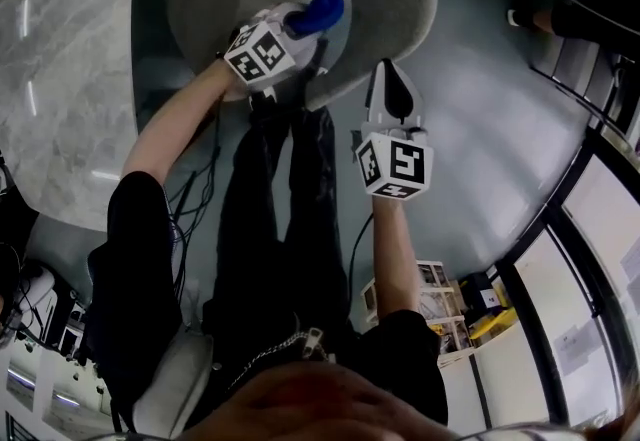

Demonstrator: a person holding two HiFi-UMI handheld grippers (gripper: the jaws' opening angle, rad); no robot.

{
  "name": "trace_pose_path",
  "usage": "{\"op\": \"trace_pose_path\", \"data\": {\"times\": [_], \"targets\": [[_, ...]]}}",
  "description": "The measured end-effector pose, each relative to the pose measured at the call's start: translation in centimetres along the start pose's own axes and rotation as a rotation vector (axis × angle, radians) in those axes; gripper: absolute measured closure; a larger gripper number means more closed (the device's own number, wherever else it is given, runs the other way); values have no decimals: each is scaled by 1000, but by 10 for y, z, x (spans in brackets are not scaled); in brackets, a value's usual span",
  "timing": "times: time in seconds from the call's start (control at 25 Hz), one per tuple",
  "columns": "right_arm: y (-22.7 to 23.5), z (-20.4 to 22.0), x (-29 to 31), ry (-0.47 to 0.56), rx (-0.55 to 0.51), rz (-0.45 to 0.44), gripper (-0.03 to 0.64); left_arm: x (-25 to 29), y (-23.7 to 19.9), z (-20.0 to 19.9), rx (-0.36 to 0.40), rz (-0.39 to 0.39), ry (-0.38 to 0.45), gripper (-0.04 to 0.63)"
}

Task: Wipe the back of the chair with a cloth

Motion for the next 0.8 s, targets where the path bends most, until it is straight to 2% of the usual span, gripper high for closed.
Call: {"op": "trace_pose_path", "data": {"times": [0.12, 0.2, 0.32, 0.44, 0.52, 0.6, 0.8], "targets": [[0, -9, 4, 11, -12, -18, 614, -16, -63, 1, -129, -268, 37, 483], [-2, -10, 9, 9, -16, -30, 614, -26, -96, 8, -180, -429, 41, 483], [-5, -10, 22, 15, -12, -53, 614, -42, -133, 17, -249, -622, 42, 483], [-5, -9, 30, 8, -12, -70, 614, -47, -155, 32, -344, -782, 51, 483], [-7, -8, 33, 2, -17, -86, 614, -44, -162, 46, -399, -849, 46, 483], [-8, -7, 36, -5, -22, -96, 614, -39, -171, 57, -444, -879, 32, 482], [2, -8, 40, -10, -16, -95, 614, -14, -193, 60, -455, -906, -3, 482]]}}
Point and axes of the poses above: the fingertips, and each gripper's own axes: x forward along the fingers, y to its right, z out of its underside, the point moved 9 cm from there along -x, backward along the fingers, and after that the axes turned 6 degrees about y, right-handed, at the moved point
